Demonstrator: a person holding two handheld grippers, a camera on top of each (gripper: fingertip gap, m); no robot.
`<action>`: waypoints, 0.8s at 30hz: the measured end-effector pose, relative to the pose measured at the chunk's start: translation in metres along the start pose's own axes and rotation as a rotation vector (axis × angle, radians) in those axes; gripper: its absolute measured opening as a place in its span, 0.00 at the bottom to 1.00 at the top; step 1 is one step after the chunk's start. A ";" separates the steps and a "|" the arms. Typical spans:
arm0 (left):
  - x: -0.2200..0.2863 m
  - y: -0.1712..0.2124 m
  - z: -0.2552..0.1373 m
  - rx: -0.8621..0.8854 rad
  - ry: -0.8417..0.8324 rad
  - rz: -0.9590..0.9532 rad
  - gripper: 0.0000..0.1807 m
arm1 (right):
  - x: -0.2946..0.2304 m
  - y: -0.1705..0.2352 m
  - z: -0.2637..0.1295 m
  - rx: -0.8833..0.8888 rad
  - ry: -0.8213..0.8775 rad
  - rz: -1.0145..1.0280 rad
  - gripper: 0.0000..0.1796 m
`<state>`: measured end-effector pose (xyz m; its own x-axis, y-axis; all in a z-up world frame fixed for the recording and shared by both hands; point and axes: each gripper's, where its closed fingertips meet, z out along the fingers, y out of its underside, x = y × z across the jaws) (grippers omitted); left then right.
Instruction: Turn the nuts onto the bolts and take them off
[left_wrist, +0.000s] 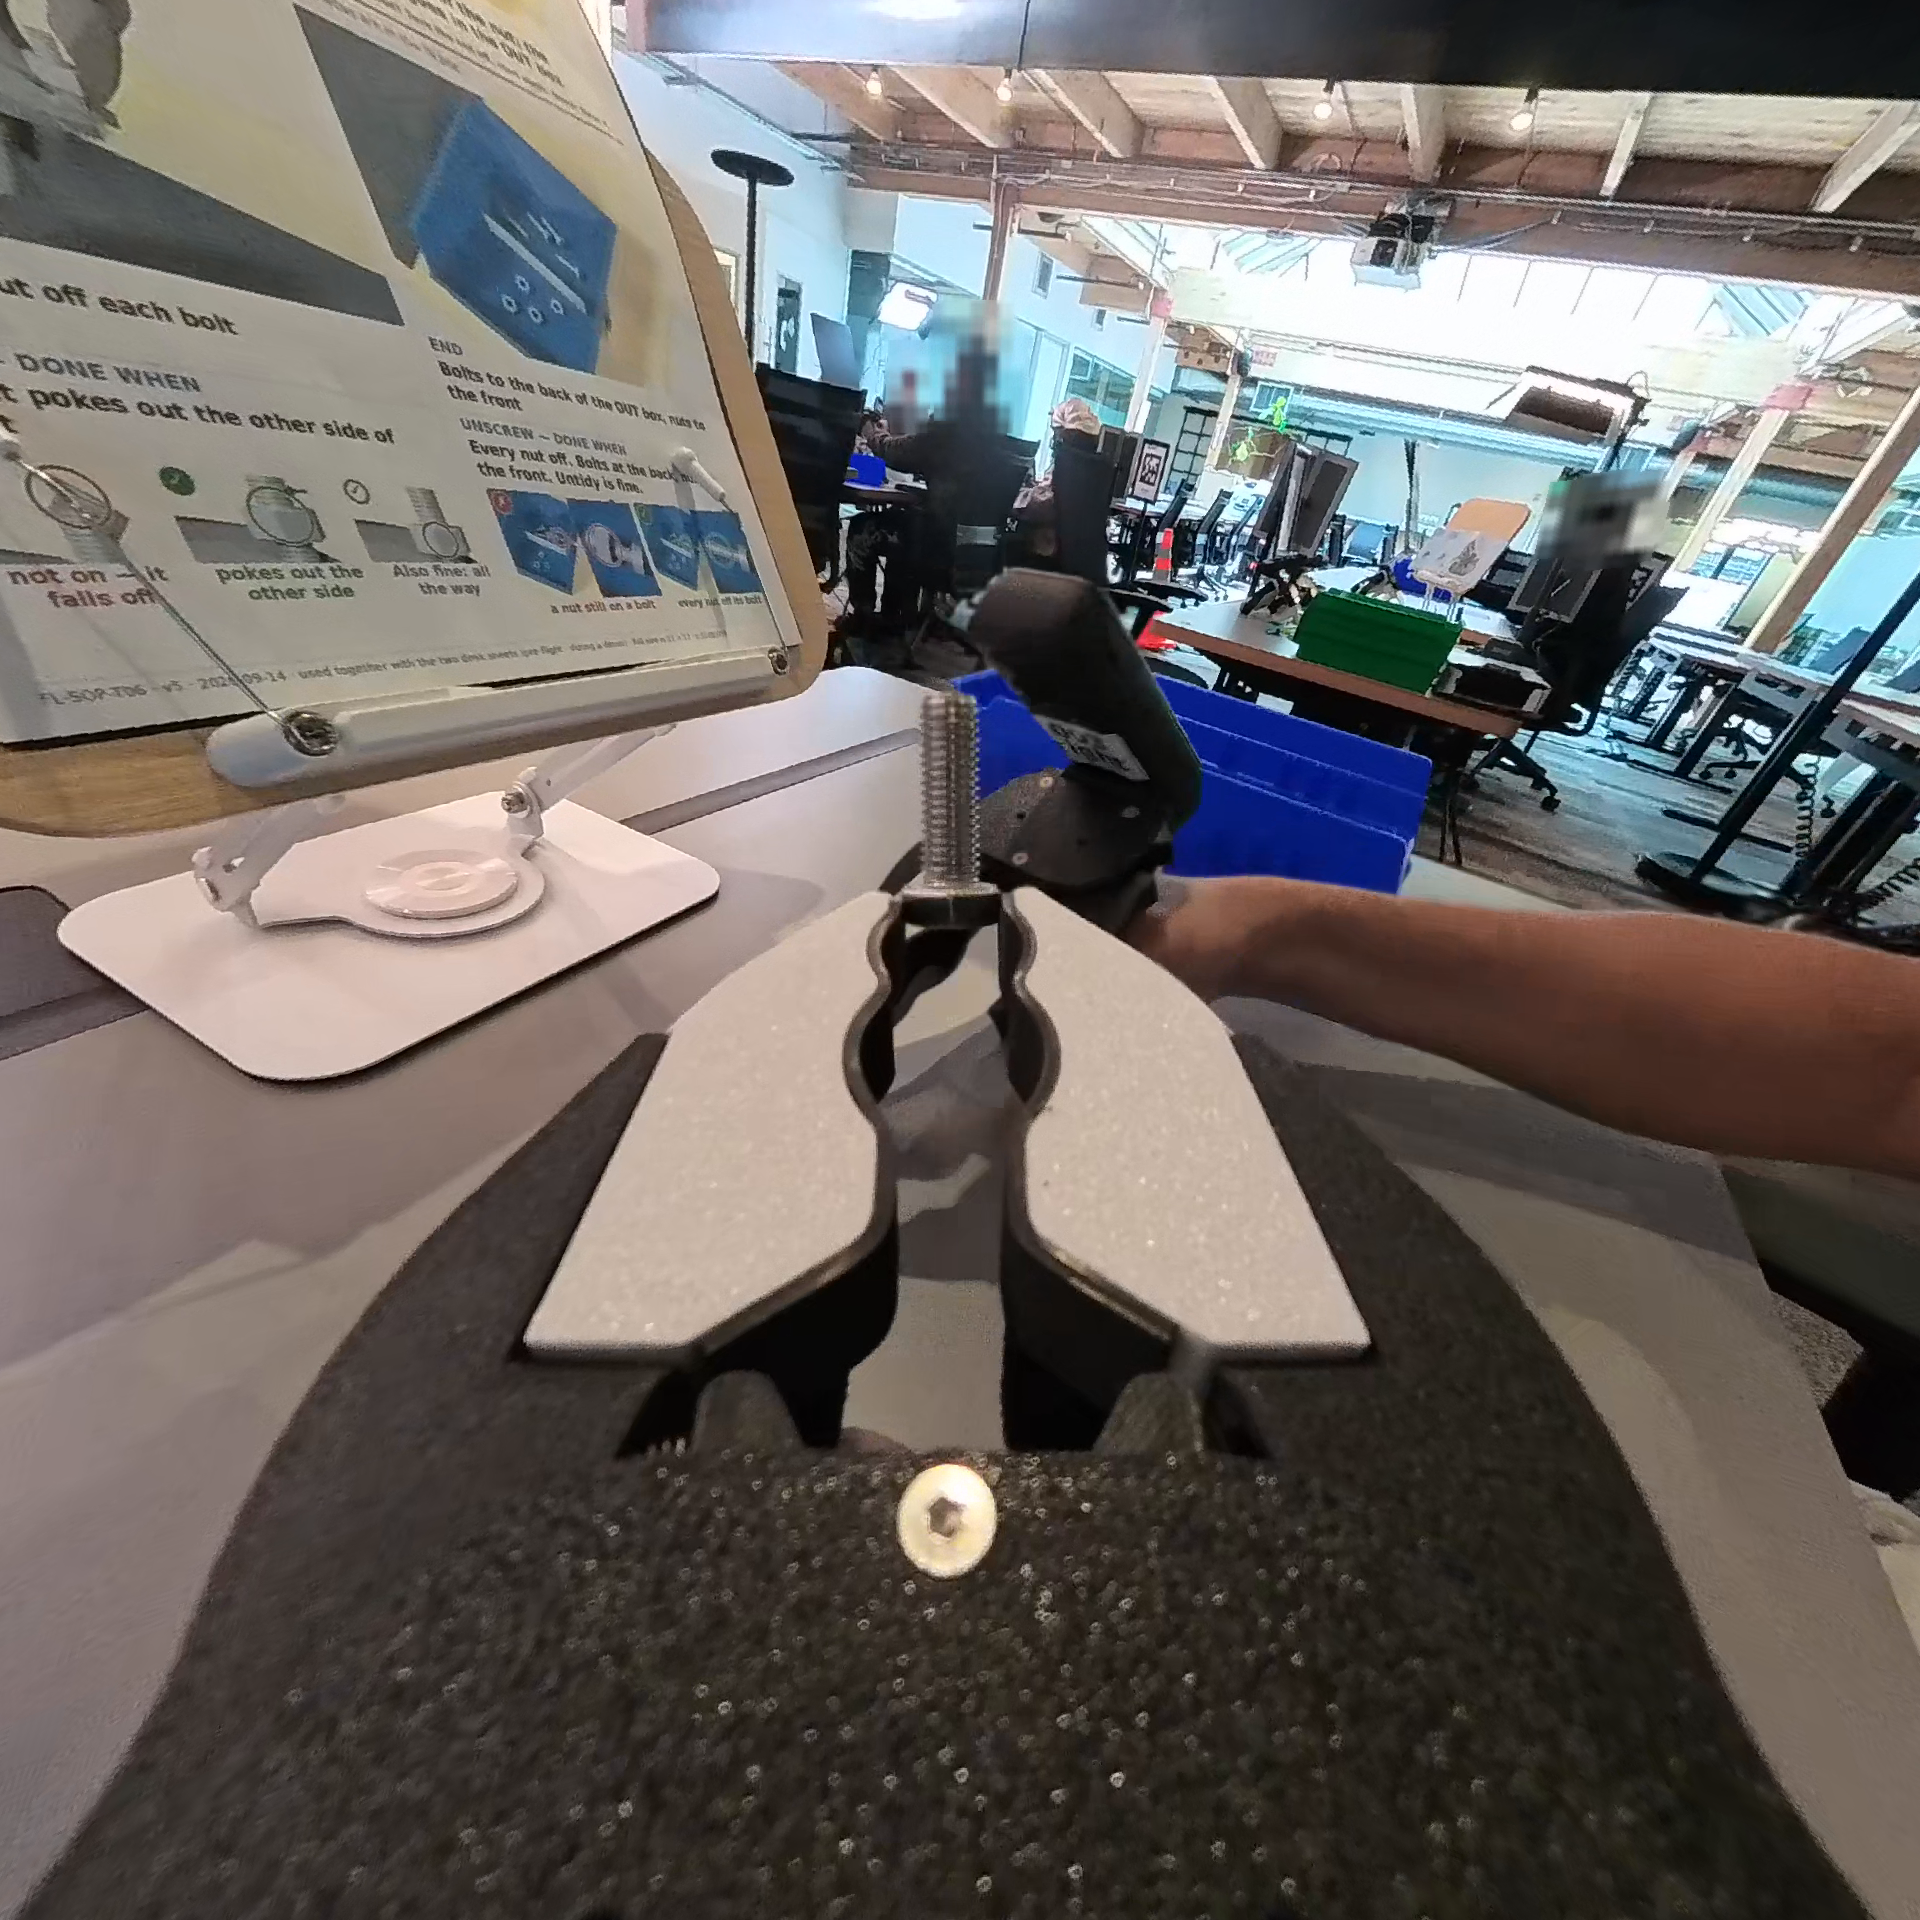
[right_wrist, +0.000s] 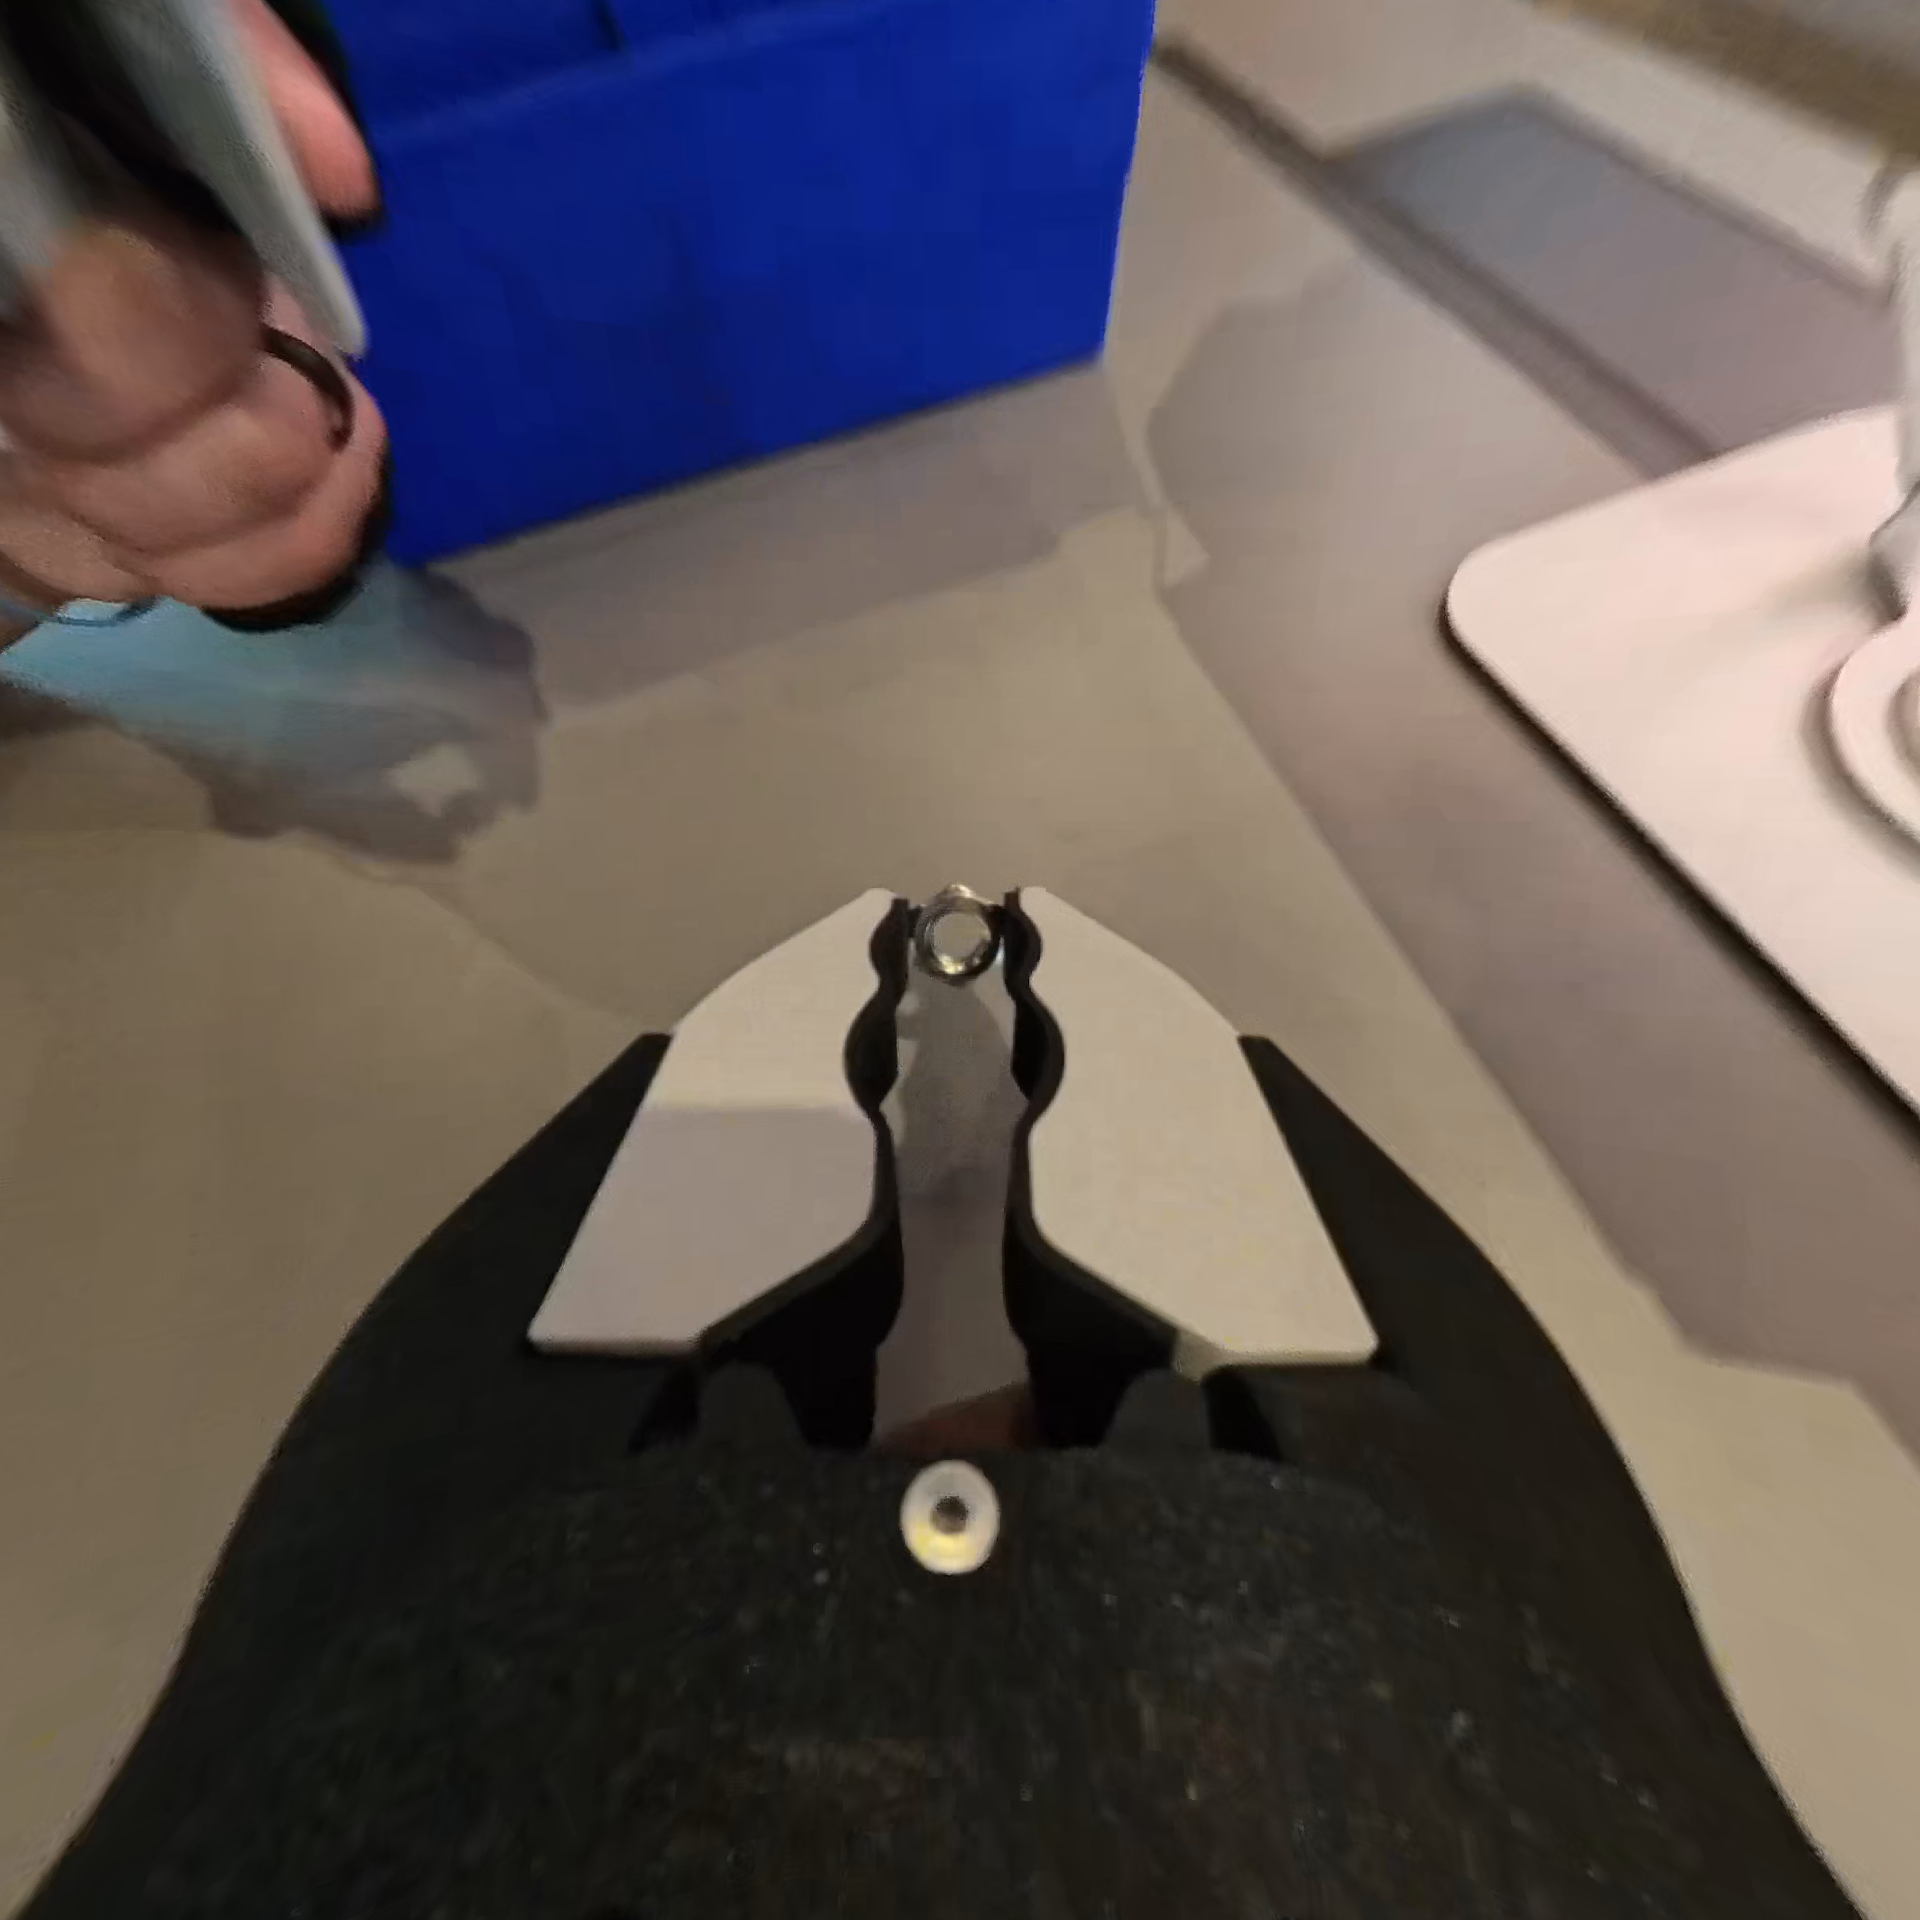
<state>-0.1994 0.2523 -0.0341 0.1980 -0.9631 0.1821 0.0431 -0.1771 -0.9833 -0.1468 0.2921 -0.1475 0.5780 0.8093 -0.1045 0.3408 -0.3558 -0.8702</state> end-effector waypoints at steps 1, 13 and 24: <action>0.000 0.001 0.001 -0.005 0.001 0.000 0.09 | 0.000 -0.003 -0.002 0.043 0.004 -0.029 0.09; 0.027 0.009 0.002 -0.049 0.169 0.009 0.09 | -0.075 -0.086 -0.078 0.539 -0.233 -0.081 0.09; 0.085 0.017 0.006 -0.093 0.377 0.111 0.09 | -0.117 -0.102 -0.129 0.087 -0.244 -0.361 0.09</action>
<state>-0.1763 0.1685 -0.0355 -0.1772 -0.9812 0.0769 -0.0504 -0.0690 -0.9963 -0.1538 0.1730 0.0153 0.2377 0.9649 0.1119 0.4190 0.0021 -0.9080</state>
